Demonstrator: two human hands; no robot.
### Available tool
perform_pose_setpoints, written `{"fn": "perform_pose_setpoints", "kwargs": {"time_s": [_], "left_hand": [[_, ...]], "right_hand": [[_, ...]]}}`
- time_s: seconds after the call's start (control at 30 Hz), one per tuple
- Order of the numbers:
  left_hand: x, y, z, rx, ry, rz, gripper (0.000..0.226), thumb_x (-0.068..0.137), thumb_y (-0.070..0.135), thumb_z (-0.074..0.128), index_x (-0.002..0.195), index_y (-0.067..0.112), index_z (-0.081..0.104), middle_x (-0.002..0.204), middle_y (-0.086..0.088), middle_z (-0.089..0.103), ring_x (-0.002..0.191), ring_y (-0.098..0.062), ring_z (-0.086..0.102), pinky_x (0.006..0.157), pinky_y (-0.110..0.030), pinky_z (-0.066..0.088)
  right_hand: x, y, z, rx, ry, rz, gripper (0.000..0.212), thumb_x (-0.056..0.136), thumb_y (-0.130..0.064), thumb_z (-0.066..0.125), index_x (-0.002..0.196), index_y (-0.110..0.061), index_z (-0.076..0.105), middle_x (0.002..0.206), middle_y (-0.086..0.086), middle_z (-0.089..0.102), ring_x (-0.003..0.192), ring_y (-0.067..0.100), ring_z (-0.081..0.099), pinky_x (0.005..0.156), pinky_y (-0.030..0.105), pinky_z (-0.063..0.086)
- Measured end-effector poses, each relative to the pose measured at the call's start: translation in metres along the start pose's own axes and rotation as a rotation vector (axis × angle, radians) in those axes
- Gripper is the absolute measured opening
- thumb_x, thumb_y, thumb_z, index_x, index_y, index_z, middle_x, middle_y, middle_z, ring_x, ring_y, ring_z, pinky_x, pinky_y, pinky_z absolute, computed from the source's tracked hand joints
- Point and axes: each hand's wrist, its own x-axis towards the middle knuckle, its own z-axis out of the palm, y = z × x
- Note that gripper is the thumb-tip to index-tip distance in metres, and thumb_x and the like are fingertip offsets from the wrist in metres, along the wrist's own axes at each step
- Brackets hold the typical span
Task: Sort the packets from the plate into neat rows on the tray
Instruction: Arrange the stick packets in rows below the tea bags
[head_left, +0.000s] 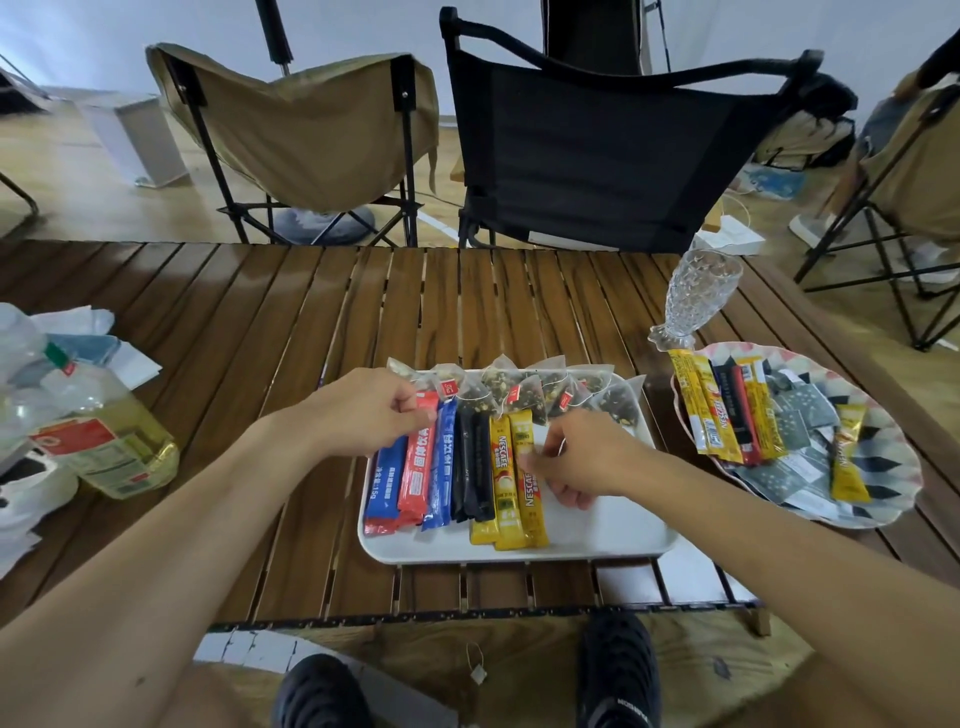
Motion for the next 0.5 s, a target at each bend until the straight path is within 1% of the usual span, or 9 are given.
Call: {"fn": "perform_pose_setpoints", "kwargs": {"time_s": [0.07,0.13,0.2,0.3,0.4,0.5], "left_hand": [[0.0,-0.001,0.001,0.015,-0.009,-0.006,0.03,0.094,0.056,0.065,0.092,0.027,0.061,0.099,0.016,0.074,0.092,-0.006,0.074,0.062,-0.02,0.056],[0.001,-0.001,0.0,0.022,-0.011,-0.008,0.03,0.094,0.057,0.065,0.092,0.028,0.061,0.1,0.015,0.075,0.092,-0.006,0.075,0.063,-0.02,0.056],[0.0,0.0,0.0,0.026,-0.017,-0.007,0.029,0.094,0.058,0.065,0.091,0.029,0.061,0.101,0.015,0.075,0.094,-0.007,0.075,0.065,-0.022,0.058],[0.0,0.003,0.0,0.036,-0.024,-0.007,0.027,0.094,0.057,0.065,0.091,0.031,0.06,0.103,0.015,0.074,0.095,-0.007,0.074,0.069,-0.023,0.059],[0.0,0.004,0.0,0.041,-0.028,-0.012,0.026,0.095,0.056,0.064,0.092,0.03,0.06,0.104,0.014,0.074,0.096,-0.008,0.074,0.073,-0.024,0.061],[0.001,0.006,0.001,0.038,-0.04,-0.025,0.025,0.095,0.055,0.065,0.094,0.03,0.061,0.103,0.013,0.074,0.098,-0.009,0.075,0.073,-0.024,0.06]], "right_hand": [[0.0,0.002,0.001,-0.015,0.006,-0.014,0.048,0.1,-0.041,0.064,0.099,0.007,0.069,0.071,0.019,0.072,0.055,0.026,0.064,0.054,0.031,0.057],[0.001,0.002,0.003,-0.035,0.011,-0.027,0.047,0.101,-0.041,0.062,0.1,0.006,0.068,0.072,0.021,0.072,0.054,0.023,0.061,0.053,0.03,0.055],[0.002,0.001,0.004,-0.081,0.006,-0.038,0.049,0.101,-0.045,0.06,0.096,0.003,0.069,0.078,0.021,0.075,0.054,0.021,0.064,0.054,0.029,0.057],[-0.001,0.001,-0.003,-0.168,0.032,-0.056,0.053,0.101,-0.051,0.056,0.089,-0.002,0.073,0.074,0.015,0.077,0.058,0.022,0.071,0.057,0.026,0.059],[-0.004,0.003,-0.01,-0.175,0.06,-0.088,0.048,0.1,-0.053,0.058,0.089,-0.008,0.071,0.076,0.009,0.077,0.068,0.022,0.076,0.058,0.026,0.061],[-0.007,0.005,-0.012,-0.209,0.007,-0.088,0.047,0.101,-0.05,0.057,0.092,-0.006,0.071,0.077,0.011,0.077,0.068,0.024,0.075,0.057,0.025,0.059]]}}
